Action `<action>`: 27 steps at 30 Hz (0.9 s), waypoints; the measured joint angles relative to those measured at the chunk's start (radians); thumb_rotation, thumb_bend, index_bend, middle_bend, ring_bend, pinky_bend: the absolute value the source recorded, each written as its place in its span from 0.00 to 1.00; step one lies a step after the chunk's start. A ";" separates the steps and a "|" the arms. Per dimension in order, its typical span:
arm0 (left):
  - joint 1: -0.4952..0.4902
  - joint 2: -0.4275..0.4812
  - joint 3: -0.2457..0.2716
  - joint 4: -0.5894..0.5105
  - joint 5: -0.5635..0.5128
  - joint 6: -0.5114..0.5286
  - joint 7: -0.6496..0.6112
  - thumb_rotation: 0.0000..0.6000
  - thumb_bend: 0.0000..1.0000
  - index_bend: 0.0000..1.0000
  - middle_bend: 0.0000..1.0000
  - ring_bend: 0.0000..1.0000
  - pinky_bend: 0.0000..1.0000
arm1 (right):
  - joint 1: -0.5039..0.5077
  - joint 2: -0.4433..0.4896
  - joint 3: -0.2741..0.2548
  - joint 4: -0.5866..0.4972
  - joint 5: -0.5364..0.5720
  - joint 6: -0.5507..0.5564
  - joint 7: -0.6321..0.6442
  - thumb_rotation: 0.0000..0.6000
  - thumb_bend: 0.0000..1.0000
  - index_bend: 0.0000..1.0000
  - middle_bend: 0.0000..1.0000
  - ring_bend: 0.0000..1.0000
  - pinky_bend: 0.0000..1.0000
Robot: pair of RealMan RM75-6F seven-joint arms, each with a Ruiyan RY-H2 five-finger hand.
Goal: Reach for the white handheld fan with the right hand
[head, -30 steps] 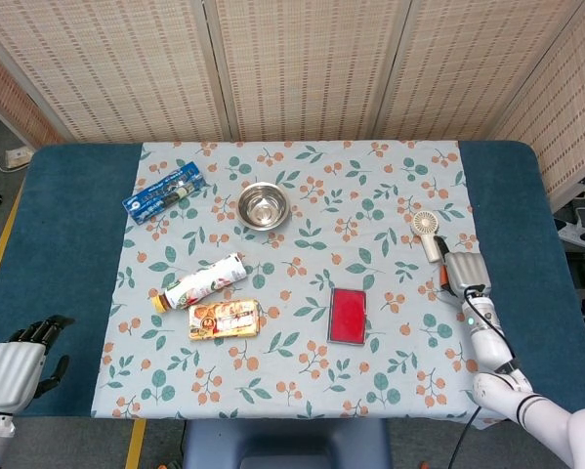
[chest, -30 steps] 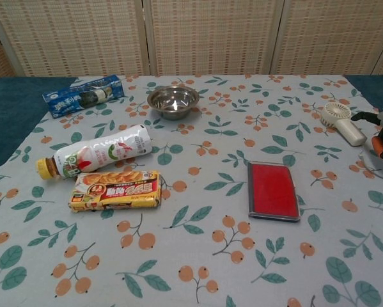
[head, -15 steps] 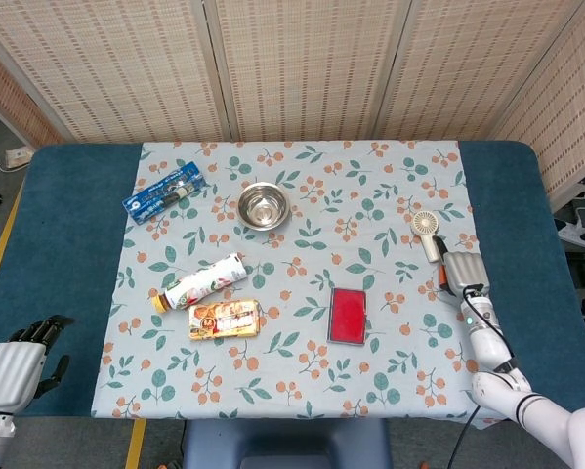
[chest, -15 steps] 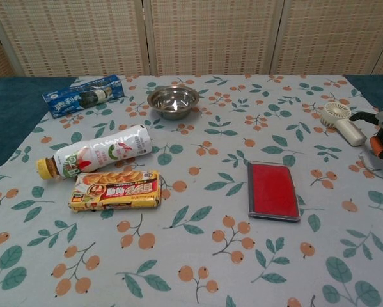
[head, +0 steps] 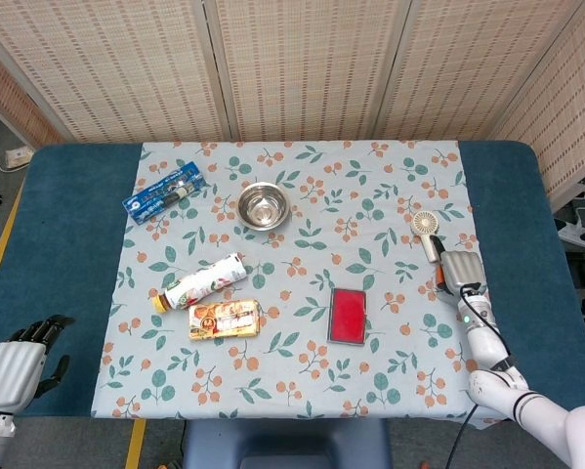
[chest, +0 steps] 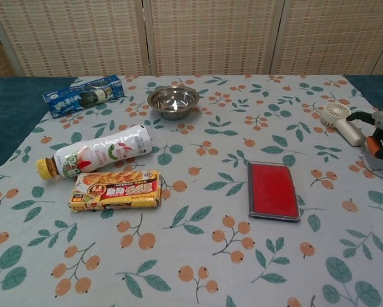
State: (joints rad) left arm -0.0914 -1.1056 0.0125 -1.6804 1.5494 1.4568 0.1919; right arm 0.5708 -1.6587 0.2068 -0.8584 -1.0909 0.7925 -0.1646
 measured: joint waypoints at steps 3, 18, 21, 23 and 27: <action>0.000 0.000 0.000 0.001 0.000 0.000 -0.001 1.00 0.43 0.23 0.22 0.27 0.41 | 0.000 0.000 0.000 -0.001 0.001 0.000 -0.001 1.00 0.70 0.06 0.77 0.65 0.69; 0.001 0.001 0.000 0.003 -0.001 0.000 -0.007 1.00 0.42 0.23 0.22 0.27 0.41 | 0.005 -0.007 0.002 0.014 0.012 -0.011 -0.002 1.00 0.70 0.06 0.77 0.65 0.69; 0.000 0.002 0.000 0.002 -0.001 0.000 -0.007 1.00 0.42 0.23 0.22 0.27 0.41 | 0.005 -0.009 0.002 0.018 0.011 -0.013 0.001 1.00 0.70 0.06 0.77 0.65 0.69; 0.000 0.002 0.000 0.002 -0.001 0.000 -0.007 1.00 0.42 0.23 0.22 0.27 0.41 | 0.005 -0.009 0.002 0.019 0.011 -0.013 0.002 1.00 0.70 0.06 0.77 0.65 0.69; 0.000 0.001 0.000 0.003 0.000 0.001 -0.008 1.00 0.43 0.23 0.22 0.27 0.41 | 0.006 -0.011 0.002 0.023 0.010 -0.015 0.006 1.00 0.70 0.06 0.77 0.65 0.69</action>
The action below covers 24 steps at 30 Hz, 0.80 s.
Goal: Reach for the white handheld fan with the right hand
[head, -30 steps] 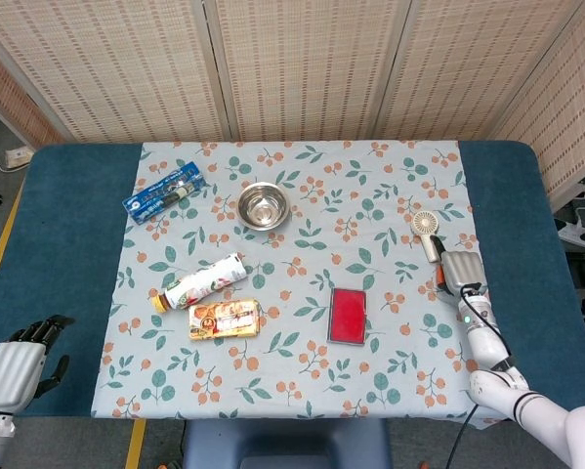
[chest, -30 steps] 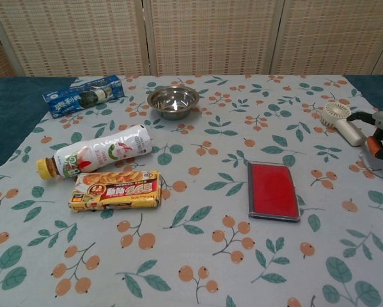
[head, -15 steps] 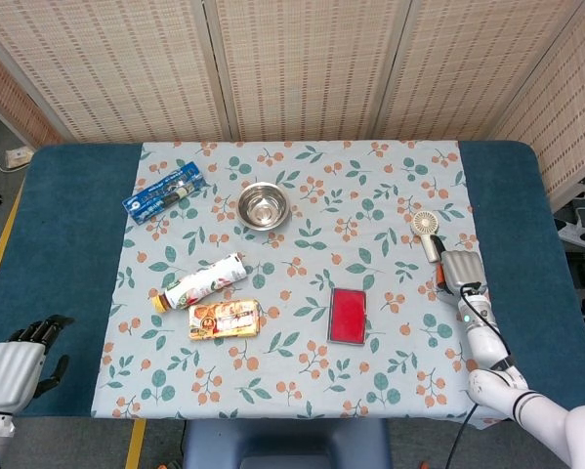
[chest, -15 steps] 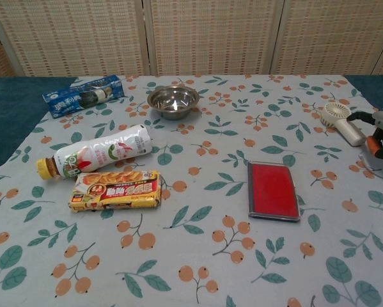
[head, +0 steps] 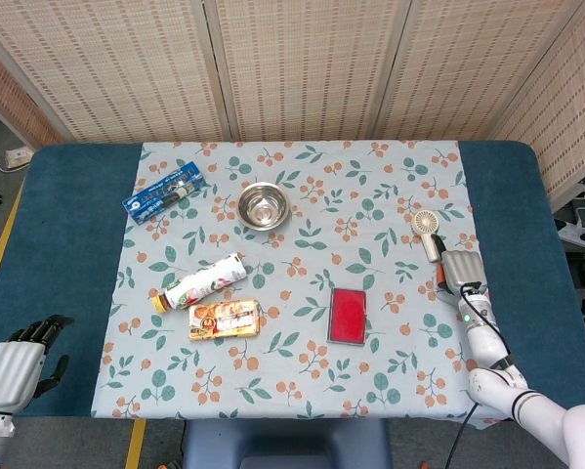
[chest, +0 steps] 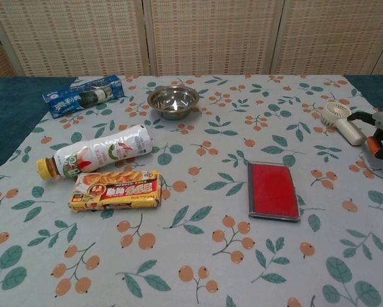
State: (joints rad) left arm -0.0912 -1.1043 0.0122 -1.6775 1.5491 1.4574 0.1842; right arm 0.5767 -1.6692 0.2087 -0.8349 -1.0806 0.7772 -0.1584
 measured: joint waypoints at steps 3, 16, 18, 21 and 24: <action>0.000 0.000 0.000 0.000 0.000 0.000 -0.001 1.00 0.43 0.23 0.22 0.27 0.41 | 0.000 -0.002 0.000 0.004 -0.001 -0.001 0.003 1.00 0.70 0.06 0.77 0.65 0.69; 0.001 0.002 0.001 0.000 0.002 0.002 -0.005 1.00 0.43 0.23 0.22 0.27 0.41 | 0.000 -0.011 0.000 0.025 0.004 -0.022 0.023 1.00 0.70 0.06 0.77 0.65 0.69; 0.000 0.002 0.000 0.000 0.002 0.000 -0.006 1.00 0.43 0.23 0.22 0.27 0.41 | 0.000 -0.012 0.000 0.029 0.003 -0.025 0.028 1.00 0.70 0.06 0.77 0.65 0.69; 0.000 0.002 0.001 0.000 0.002 -0.001 -0.007 1.00 0.42 0.23 0.22 0.27 0.41 | 0.000 -0.013 0.000 0.033 0.001 -0.028 0.037 1.00 0.70 0.06 0.77 0.65 0.69; -0.001 0.003 0.001 0.000 0.001 -0.001 -0.007 1.00 0.42 0.23 0.22 0.27 0.41 | 0.000 -0.013 0.001 0.035 -0.001 -0.034 0.049 1.00 0.70 0.06 0.77 0.65 0.69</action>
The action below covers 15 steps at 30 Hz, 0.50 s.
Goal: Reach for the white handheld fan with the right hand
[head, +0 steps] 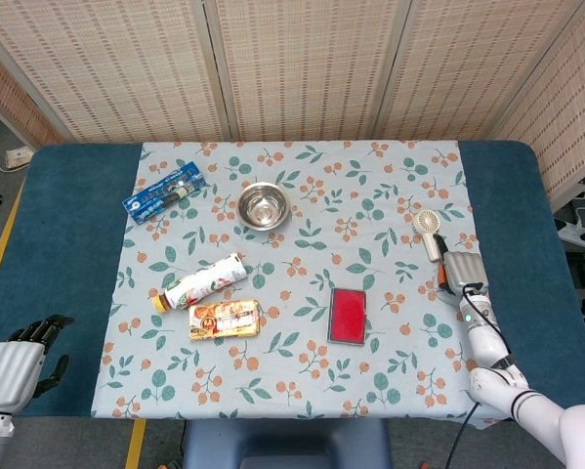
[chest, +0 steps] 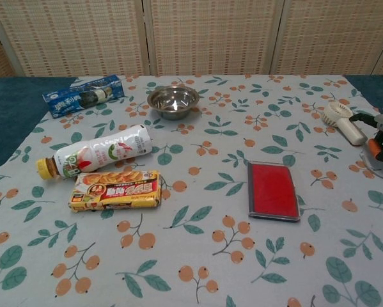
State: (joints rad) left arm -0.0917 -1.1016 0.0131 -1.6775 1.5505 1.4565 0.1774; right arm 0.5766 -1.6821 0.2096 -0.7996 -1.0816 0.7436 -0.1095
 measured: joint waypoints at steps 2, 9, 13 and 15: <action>0.000 0.000 0.000 0.000 0.001 0.000 -0.001 1.00 0.42 0.23 0.22 0.27 0.41 | 0.000 0.001 0.001 0.001 -0.001 -0.005 0.009 1.00 0.70 0.06 0.77 0.65 0.69; -0.001 0.000 0.000 0.002 -0.001 -0.003 -0.001 1.00 0.43 0.23 0.22 0.27 0.41 | 0.002 0.006 0.004 0.005 -0.003 -0.030 0.047 1.00 0.70 0.06 0.77 0.65 0.69; -0.001 0.001 0.001 0.001 -0.001 -0.004 -0.002 1.00 0.42 0.23 0.22 0.27 0.41 | 0.003 0.009 0.005 0.009 -0.007 -0.044 0.071 1.00 0.70 0.06 0.77 0.65 0.69; -0.002 0.002 0.001 0.001 -0.001 -0.005 -0.003 1.00 0.42 0.23 0.22 0.27 0.41 | 0.004 0.010 0.005 0.011 -0.010 -0.049 0.083 1.00 0.70 0.06 0.77 0.65 0.69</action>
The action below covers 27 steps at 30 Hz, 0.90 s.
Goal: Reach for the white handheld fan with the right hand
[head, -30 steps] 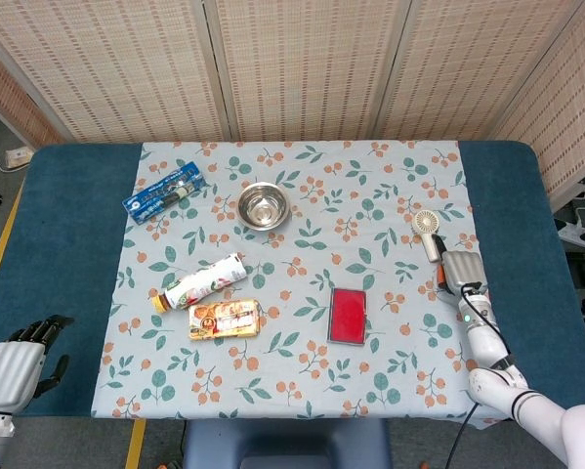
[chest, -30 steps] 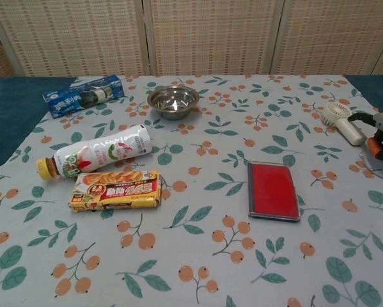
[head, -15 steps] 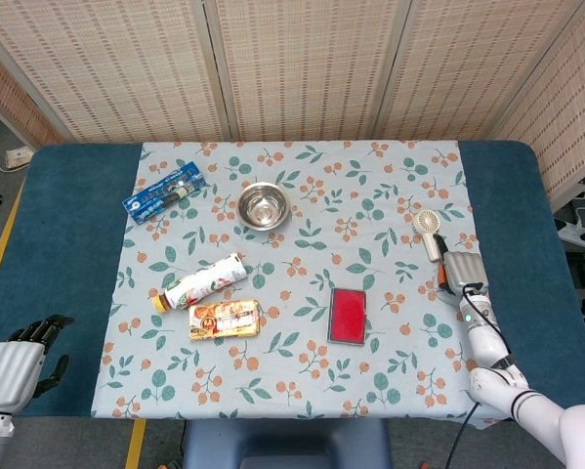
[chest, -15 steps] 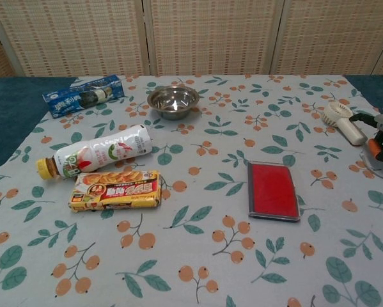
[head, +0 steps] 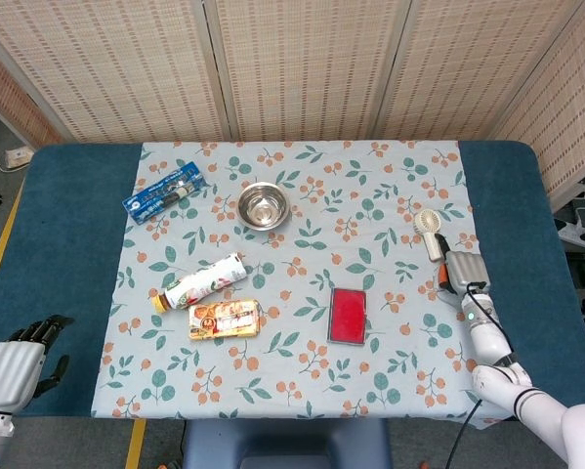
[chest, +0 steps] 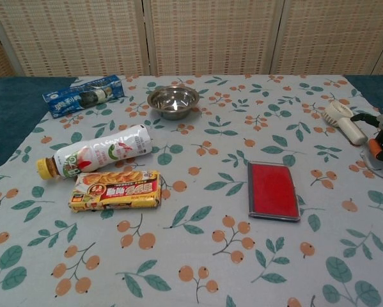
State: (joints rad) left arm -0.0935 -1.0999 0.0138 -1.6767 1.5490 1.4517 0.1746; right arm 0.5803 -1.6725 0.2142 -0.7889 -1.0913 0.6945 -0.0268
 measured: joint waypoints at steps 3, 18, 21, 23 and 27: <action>-0.001 0.000 0.000 0.000 0.000 -0.002 0.001 1.00 0.43 0.23 0.22 0.27 0.41 | 0.001 0.002 0.000 0.000 -0.006 -0.005 0.019 1.00 0.70 0.06 0.77 0.65 0.69; -0.002 0.001 0.002 -0.002 0.001 -0.004 0.003 1.00 0.42 0.23 0.23 0.28 0.41 | -0.006 0.061 -0.004 -0.121 -0.033 0.005 0.061 1.00 0.70 0.06 0.77 0.65 0.69; -0.002 0.002 0.002 -0.003 0.001 -0.004 0.003 1.00 0.43 0.23 0.23 0.28 0.41 | -0.009 0.079 -0.004 -0.155 -0.030 0.017 0.050 1.00 0.70 0.06 0.77 0.65 0.69; -0.002 0.001 0.002 -0.003 0.001 -0.004 0.003 1.00 0.42 0.23 0.23 0.28 0.41 | -0.011 0.089 -0.004 -0.173 -0.027 0.024 0.043 1.00 0.70 0.06 0.77 0.65 0.69; -0.002 0.001 0.002 -0.002 0.000 -0.004 0.003 1.00 0.42 0.23 0.23 0.28 0.41 | -0.019 0.113 -0.006 -0.213 -0.025 0.043 0.035 1.00 0.70 0.06 0.77 0.65 0.69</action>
State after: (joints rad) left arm -0.0954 -1.0993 0.0155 -1.6790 1.5494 1.4478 0.1772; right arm 0.5614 -1.5592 0.2086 -1.0019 -1.1167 0.7378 0.0081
